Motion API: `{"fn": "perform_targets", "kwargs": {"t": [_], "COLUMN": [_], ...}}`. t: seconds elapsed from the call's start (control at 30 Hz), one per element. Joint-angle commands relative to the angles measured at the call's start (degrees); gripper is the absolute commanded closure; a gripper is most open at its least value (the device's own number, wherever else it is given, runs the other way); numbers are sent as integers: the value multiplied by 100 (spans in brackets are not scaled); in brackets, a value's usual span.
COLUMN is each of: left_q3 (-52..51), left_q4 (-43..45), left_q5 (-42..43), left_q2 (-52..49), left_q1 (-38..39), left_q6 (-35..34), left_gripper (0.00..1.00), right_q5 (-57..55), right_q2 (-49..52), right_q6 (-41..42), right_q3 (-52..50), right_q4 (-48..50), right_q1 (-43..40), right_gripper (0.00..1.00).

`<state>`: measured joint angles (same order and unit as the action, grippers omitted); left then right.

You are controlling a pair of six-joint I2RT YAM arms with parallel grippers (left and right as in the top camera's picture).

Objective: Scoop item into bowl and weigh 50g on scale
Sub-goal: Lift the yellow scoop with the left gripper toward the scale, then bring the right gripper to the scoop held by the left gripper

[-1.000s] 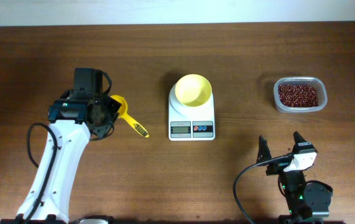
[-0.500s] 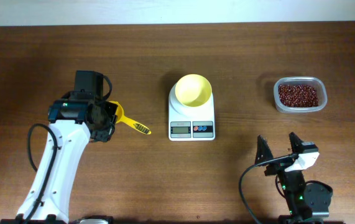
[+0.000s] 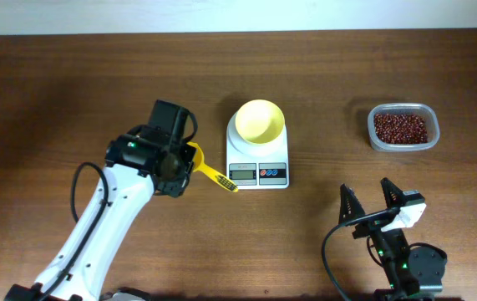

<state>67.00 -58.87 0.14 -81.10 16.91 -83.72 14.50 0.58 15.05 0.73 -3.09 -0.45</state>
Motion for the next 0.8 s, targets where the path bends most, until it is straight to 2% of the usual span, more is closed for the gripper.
{"fn": "perform_targets", "kwargs": {"t": [0.0, 0.23, 0.37, 0.63, 0.7, 0.77], "left_q3": [66, 66, 66, 66, 66, 66], "left_q4": [-17, 120, 437, 525, 527, 568], "left_q5": [-162, 114, 114, 111, 109, 111], "left_q2": [83, 83, 83, 83, 83, 83], "left_q1": [175, 175, 175, 175, 175, 175], "left_q6": [-90, -92, -94, -98, -422, -439], "left_gripper": [100, 100, 100, 100, 100, 100], "right_q5": [92, 92, 92, 92, 92, 92], "right_q2": [-37, -37, -37, -37, -37, -37], "right_q6": [46, 46, 46, 46, 46, 46], "right_q3": [-42, -42, -42, -42, -42, -42], "right_q4": [-7, -7, -7, -7, -7, -7], "right_q1": [-28, -28, -28, -28, -28, -28], "right_gripper": [1, 1, 1, 1, 1, 1]}}
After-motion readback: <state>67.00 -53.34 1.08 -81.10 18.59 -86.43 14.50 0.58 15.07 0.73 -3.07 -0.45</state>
